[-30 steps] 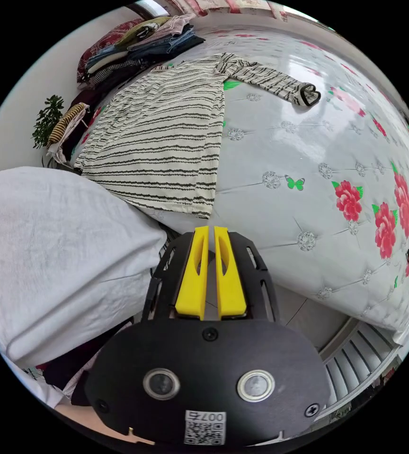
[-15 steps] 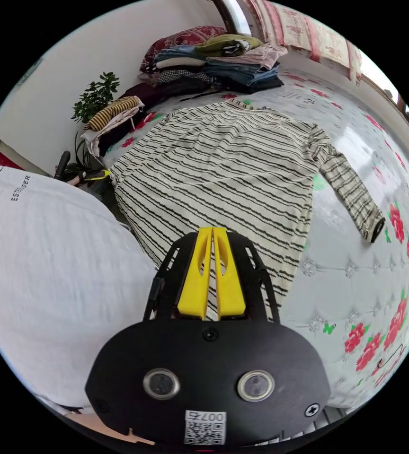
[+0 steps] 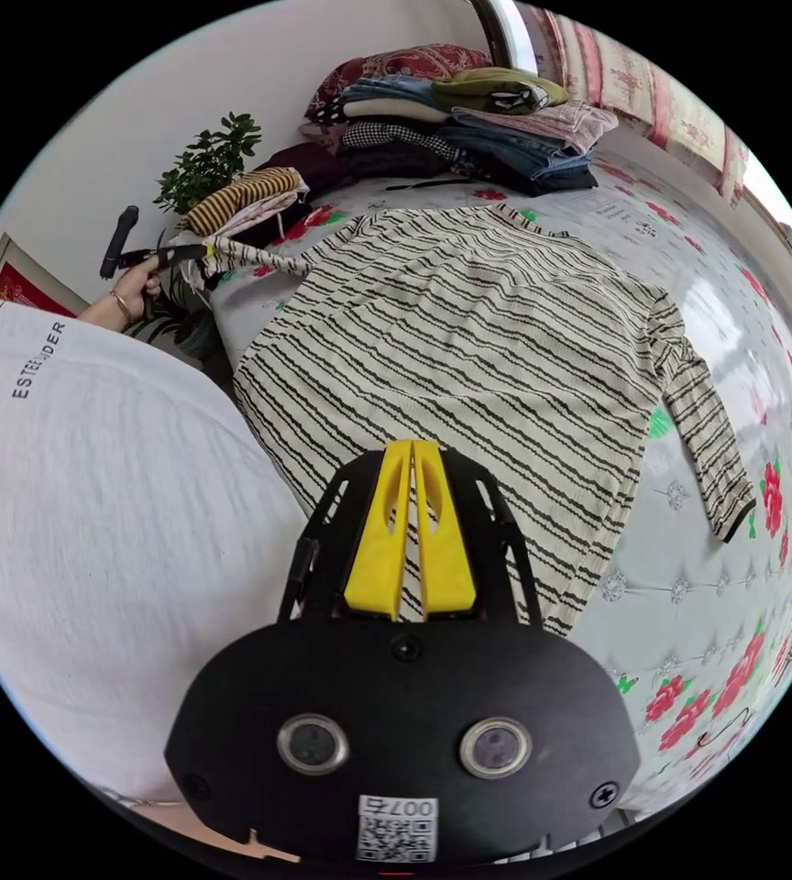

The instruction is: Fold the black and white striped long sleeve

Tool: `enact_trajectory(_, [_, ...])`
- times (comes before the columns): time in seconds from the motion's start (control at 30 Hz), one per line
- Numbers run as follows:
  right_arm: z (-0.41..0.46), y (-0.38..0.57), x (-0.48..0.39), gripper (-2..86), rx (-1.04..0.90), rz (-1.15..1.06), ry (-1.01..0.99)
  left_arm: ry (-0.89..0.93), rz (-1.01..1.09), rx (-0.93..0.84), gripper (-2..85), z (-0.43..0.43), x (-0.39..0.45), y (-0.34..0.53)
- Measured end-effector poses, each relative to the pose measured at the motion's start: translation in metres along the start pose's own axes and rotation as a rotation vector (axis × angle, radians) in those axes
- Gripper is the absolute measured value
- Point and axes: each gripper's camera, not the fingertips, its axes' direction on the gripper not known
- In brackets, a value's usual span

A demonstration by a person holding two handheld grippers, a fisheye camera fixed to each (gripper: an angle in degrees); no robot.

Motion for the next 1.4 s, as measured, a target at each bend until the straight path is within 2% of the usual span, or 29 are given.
enact_trajectory(0.07, [-0.002, -0.002, -0.001, -0.3, 0.004, 0.011, 0.006, -0.016, -0.045, 0.171, -0.8, -0.07, -0.053, -0.041])
enact_trajectory(0.17, [-0.001, -0.006, -0.005, -0.3, 0.003, 0.025, 0.009, -0.037, -0.112, 0.292, -0.8, -0.128, -0.115, -0.073])
enact_trajectory(0.27, [0.004, -0.009, -0.011, -0.3, 0.008, 0.041, 0.005, 0.0, -0.194, 0.289, -0.8, -0.122, -0.161, -0.08])
enact_trajectory(0.4, [0.011, -0.005, -0.02, -0.3, 0.022, 0.081, -0.032, 0.112, -0.288, 0.232, -0.9, -0.081, -0.178, -0.055])
enact_trajectory(0.53, [0.011, 0.007, -0.028, -0.3, 0.016, 0.101, -0.024, 0.171, -0.289, 0.264, -0.9, -0.069, -0.153, -0.025])
enact_trajectory(0.63, [0.005, 0.018, -0.027, -0.3, 0.018, 0.112, -0.005, 0.238, -0.236, 0.362, -0.9, -0.096, -0.121, -0.026])
enact_trajectory(0.7, [0.0, 0.025, -0.024, -0.3, 0.024, 0.124, 0.002, 0.3, -0.147, 0.44, -0.9, -0.125, -0.084, -0.033])
enact_trajectory(0.8, [-0.009, 0.037, -0.017, -0.3, 0.05, 0.148, 0.003, 0.433, 0.094, 0.552, -0.6, -0.175, 0.013, -0.039])
enact_trajectory(0.83, [-0.013, 0.042, -0.015, -0.3, 0.061, 0.156, 0.006, 0.527, 0.232, 0.568, -0.4, -0.189, 0.064, -0.037])
enact_trajectory(0.9, [-0.016, 0.051, -0.012, -0.3, 0.074, 0.166, 0.013, 0.675, 0.464, 0.55, 0.6, -0.199, 0.15, -0.026])
enact_trajectory(0.97, [-0.017, 0.06, -0.008, -0.3, 0.082, 0.181, 0.014, 0.782, 0.694, 0.447, 5.1, -0.18, 0.265, 0.007])
enact_trajectory(1.0, [-0.016, 0.067, -0.005, -0.3, 0.088, 0.193, 0.007, 0.769, 0.745, 0.408, 6.8, -0.17, 0.292, 0.017])
enact_trajectory(1.07, [-0.015, 0.078, 0.0, -0.2, 0.094, 0.216, -0.01, 0.697, 0.859, 0.217, 11.3, -0.118, 0.368, 0.06])
enact_trajectory(1.2, [-0.017, 0.11, 0.009, 0.1, 0.127, 0.258, -0.017, 0.7, 0.784, 0.06, 13.4, -0.047, 0.379, 0.12])
enact_trajectory(1.4, [-0.002, 0.129, 0.027, 3.4, 0.137, 0.275, -0.027, 0.527, 0.548, -0.19, 11.8, 0.056, 0.313, 0.196])
